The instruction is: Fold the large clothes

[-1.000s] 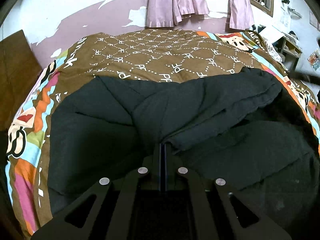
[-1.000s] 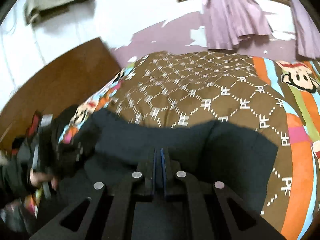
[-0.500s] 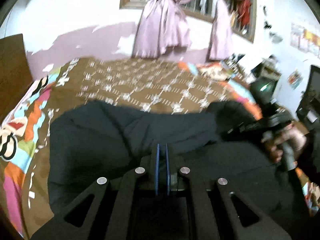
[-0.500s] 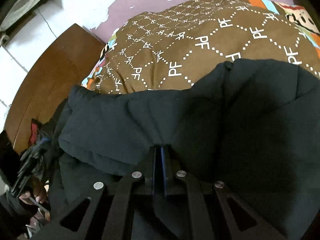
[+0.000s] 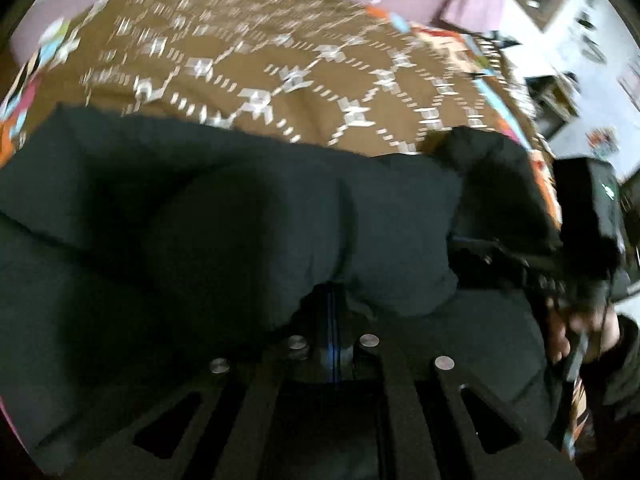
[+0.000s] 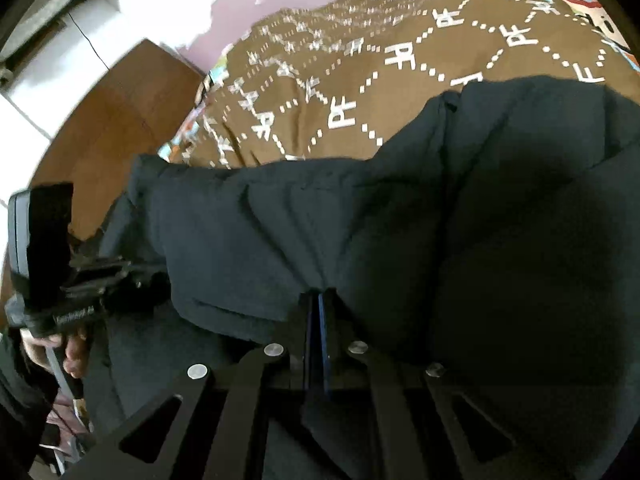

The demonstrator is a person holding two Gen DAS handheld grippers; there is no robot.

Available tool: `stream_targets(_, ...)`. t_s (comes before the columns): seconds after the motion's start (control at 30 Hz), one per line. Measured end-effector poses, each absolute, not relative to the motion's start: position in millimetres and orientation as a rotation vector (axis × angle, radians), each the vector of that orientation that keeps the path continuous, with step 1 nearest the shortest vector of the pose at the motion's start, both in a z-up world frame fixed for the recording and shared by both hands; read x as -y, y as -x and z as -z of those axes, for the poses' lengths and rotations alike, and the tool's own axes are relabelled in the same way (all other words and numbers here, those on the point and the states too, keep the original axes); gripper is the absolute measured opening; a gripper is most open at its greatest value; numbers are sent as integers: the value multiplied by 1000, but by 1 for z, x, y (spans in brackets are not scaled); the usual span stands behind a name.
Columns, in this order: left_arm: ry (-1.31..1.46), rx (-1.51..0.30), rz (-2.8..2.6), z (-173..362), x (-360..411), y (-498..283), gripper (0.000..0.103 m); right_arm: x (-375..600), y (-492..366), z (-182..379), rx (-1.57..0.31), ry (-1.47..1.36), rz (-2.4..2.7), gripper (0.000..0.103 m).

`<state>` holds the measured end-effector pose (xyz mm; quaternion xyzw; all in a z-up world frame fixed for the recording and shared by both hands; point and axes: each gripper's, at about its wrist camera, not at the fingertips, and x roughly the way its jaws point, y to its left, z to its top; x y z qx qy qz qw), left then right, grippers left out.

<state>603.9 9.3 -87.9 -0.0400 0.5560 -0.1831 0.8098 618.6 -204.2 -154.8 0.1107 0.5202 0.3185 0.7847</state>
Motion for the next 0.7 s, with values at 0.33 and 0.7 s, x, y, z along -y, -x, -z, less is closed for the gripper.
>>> stream_targets(0.33, 136, -1123, 371, 116, -22, -605, 4, 197, -621, 159, -1124, -209, -661, 2)
stream_targets(0.7, 157, -1070, 381, 125, -24, -589, 4, 157, -618, 144, -1084, -88, -713, 7)
